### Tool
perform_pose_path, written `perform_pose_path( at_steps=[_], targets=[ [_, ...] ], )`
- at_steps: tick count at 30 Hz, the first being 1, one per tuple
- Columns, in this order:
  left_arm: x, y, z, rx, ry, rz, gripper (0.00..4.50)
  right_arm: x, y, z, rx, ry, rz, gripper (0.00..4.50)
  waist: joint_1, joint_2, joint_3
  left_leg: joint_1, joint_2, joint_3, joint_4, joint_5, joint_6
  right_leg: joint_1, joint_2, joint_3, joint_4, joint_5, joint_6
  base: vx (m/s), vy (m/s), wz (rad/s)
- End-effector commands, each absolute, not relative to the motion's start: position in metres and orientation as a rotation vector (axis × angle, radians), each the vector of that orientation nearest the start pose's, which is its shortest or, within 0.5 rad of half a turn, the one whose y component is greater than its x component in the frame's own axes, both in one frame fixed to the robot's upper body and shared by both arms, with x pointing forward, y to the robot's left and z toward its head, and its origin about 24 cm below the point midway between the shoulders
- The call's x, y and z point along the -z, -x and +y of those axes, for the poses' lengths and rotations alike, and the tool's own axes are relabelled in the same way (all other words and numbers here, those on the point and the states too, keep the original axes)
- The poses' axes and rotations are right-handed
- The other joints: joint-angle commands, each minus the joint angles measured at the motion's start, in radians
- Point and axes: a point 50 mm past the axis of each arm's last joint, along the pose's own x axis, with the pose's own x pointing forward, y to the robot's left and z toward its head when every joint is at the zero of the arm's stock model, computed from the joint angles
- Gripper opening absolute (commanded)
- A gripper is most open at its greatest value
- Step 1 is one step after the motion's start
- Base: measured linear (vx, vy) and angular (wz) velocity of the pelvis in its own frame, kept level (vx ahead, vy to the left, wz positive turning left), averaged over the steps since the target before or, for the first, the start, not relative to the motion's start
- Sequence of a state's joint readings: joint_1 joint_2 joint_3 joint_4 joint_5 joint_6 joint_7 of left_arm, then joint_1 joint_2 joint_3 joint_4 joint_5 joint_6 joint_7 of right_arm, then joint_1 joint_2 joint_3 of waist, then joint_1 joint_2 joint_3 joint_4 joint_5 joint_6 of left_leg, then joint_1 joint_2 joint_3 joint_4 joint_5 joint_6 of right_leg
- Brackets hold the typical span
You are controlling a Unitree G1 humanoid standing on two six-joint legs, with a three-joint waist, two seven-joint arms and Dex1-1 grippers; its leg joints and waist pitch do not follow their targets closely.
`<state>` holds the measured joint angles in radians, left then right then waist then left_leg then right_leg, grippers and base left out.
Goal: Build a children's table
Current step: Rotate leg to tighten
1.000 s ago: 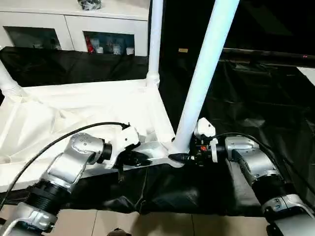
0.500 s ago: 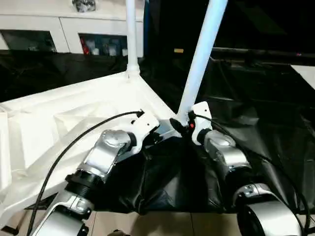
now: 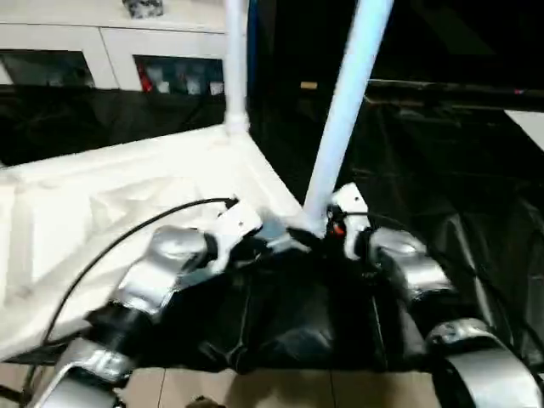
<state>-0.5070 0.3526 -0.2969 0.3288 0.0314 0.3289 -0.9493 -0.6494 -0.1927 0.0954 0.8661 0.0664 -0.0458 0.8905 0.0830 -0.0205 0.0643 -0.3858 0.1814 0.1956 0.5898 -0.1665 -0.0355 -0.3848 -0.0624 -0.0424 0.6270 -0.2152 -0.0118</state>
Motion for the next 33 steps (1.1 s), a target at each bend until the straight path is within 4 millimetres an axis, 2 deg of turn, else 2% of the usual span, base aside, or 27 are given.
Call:
perform_pose_path(
  at_steps=[1, 5, 6, 8, 10, 14, 18, 19, 20, 22, 24, 27, 29, 31, 32, 33],
  targets=[
    [-0.064, -0.305, 0.109, 1.206, -0.406, 0.376, 0.0, -0.039, -0.329, -0.112, -1.14, 0.158, 0.272, 3.89, -0.002, 0.007, -0.068, 0.027, 0.06, -0.025, -0.069, -0.218, 0.028, 0.032, -0.085, 0.045, -0.077, -0.125, -0.243, 0.0, 0.0, 0.0],
    [-0.066, -0.302, 0.119, 1.256, -0.427, 0.394, 0.0, -0.043, -0.322, -0.122, -1.257, 0.18, 0.289, 3.89, 0.006, 0.005, -0.068, 0.026, 0.06, -0.023, -0.069, -0.214, 0.027, 0.033, -0.083, 0.045, -0.074, -0.111, -0.243, 0.0, 0.0, 0.0],
    [-0.066, -0.301, 0.12, 1.265, -0.429, 0.395, 0.0, -0.043, -0.32, -0.123, -1.278, 0.18, 0.294, 3.75, 0.005, 0.006, -0.068, 0.028, 0.061, -0.023, -0.069, -0.214, 0.028, 0.031, -0.083, 0.045, -0.073, -0.106, -0.251, 0.0, 0.0, 0.0],
    [-0.066, -0.3, 0.123, 1.284, -0.436, 0.404, 0.0, -0.044, -0.317, -0.125, -1.322, 0.191, 0.305, 3.75, 0.008, 0.005, -0.066, 0.028, 0.061, -0.023, -0.07, -0.218, 0.028, 0.032, -0.083, 0.045, -0.076, -0.12, -0.248, 0.0, 0.0, 0.0],
    [-0.066, -0.299, 0.126, 1.292, -0.438, 0.41, 0.0, -0.043, -0.314, -0.126, -1.349, 0.201, 0.32, 3.47, 0.008, 0.005, -0.068, 0.028, 0.061, -0.023, -0.069, -0.217, 0.027, 0.031, -0.085, 0.045, -0.075, -0.125, -0.248, 0.0, 0.0, 0.0],
    [-0.067, -0.3, 0.128, 1.289, -0.44, 0.409, 0.0, -0.042, -0.312, -0.125, -1.352, 0.207, 0.322, 3.07, 0.007, 0.004, -0.067, 0.029, 0.06, -0.023, -0.07, -0.224, 0.018, 0.03, -0.085, 0.046, -0.076, -0.141, -0.251, 0.0, 0.0, 0.0],
    [-0.067, -0.302, 0.126, 1.262, -0.437, 0.394, 0.0, -0.039, -0.311, -0.12, -1.334, 0.195, 0.317, 2.95, 0.007, 0.003, -0.068, 0.028, 0.06, -0.023, -0.069, -0.21, 0.019, 0.031, -0.085, 0.046, -0.075, -0.128, -0.247, 0.0, 0.0, 0.0],
    [-0.067, -0.303, 0.125, 1.25, -0.434, 0.39, 0.0, -0.039, -0.311, -0.119, -1.319, 0.19, 0.31, 2.87, 0.007, 0.0, -0.068, 0.028, 0.06, -0.023, -0.069, -0.208, 0.02, 0.031, -0.086, 0.046, -0.075, -0.127, -0.247, 0.0, 0.0, 0.0],
    [-0.067, -0.305, 0.123, 1.226, -0.427, 0.381, 0.0, -0.037, -0.313, -0.118, -1.279, 0.167, 0.304, 2.87, 0.008, 0.002, -0.067, 0.029, 0.06, -0.024, -0.07, -0.213, 0.019, 0.03, -0.086, 0.046, -0.076, -0.137, -0.245, 0.0, 0.0, 0.0],
    [-0.067, -0.31, 0.118, 1.175, -0.415, 0.365, 0.0, -0.034, -0.318, -0.115, -1.176, 0.143, 0.294, 2.78, 0.005, 0.0, -0.065, 0.03, 0.06, -0.024, -0.072, -0.225, 0.011, 0.028, -0.087, 0.047, -0.079, -0.162, -0.242, 0.0, 0.0, 0.0],
    [-0.067, -0.312, 0.116, 1.153, -0.409, 0.359, 0.0, -0.032, -0.321, -0.114, -1.126, 0.14, 0.291, 2.76, 0.001, 0.0, -0.064, 0.031, 0.059, -0.027, -0.074, -0.254, -0.006, 0.028, -0.09, 0.047, -0.085, -0.228, -0.226, 0.0, 0.0, 0.0],
    [-0.068, -0.323, 0.102, 1.041, -0.395, 0.341, 0.0, -0.021, -0.332, -0.104, -0.86, 0.086, 0.32, 2.74, -0.005, 0.002, -0.062, 0.036, 0.057, -0.028, -0.076, -0.278, -0.028, 0.021, -0.091, 0.049, -0.091, -0.283, -0.212, 0.0, 0.0, 0.0],
    [-0.068, -0.329, 0.094, 0.979, -0.383, 0.333, 0.0, -0.013, -0.336, -0.095, -0.708, 0.043, 0.355, 2.74, -0.011, 0.003, -0.061, 0.032, 0.057, -0.032, -0.08, -0.292, -0.045, 0.021, -0.09, 0.048, -0.093, -0.317, -0.195, 0.0, 0.0, 0.0],
    [-0.069, -0.332, 0.087, 0.935, -0.37, 0.316, 0.0, -0.008, -0.337, -0.087, -0.604, 0.019, 0.385, 2.74, -0.016, 0.004, -0.062, 0.037, 0.058, -0.031, -0.08, -0.304, -0.051, 0.015, -0.09, 0.049, -0.096, -0.316, -0.188, 0.0, 0.0, 0.0],
    [-0.069, -0.332, 0.086, 0.935, -0.37, 0.316, 0.0, -0.008, -0.337, -0.087, -0.602, 0.019, 0.386, 2.74, -0.017, 0.003, -0.064, 0.033, 0.056, -0.032, -0.079, -0.303, -0.047, 0.019, -0.091, 0.049, -0.095, -0.304, -0.187, 0.0, 0.0, 0.0],
    [-0.069, -0.335, 0.078, 0.895, -0.363, 0.301, 0.0, -0.009, -0.339, -0.072, -0.547, -0.041, 0.375, 2.74, -0.02, 0.005, -0.065, 0.03, 0.056, -0.031, -0.078, -0.291, -0.042, 0.02, -0.092, 0.05, -0.094, -0.282, -0.186, 0.0, 0.0, 0.0]
  ],
)
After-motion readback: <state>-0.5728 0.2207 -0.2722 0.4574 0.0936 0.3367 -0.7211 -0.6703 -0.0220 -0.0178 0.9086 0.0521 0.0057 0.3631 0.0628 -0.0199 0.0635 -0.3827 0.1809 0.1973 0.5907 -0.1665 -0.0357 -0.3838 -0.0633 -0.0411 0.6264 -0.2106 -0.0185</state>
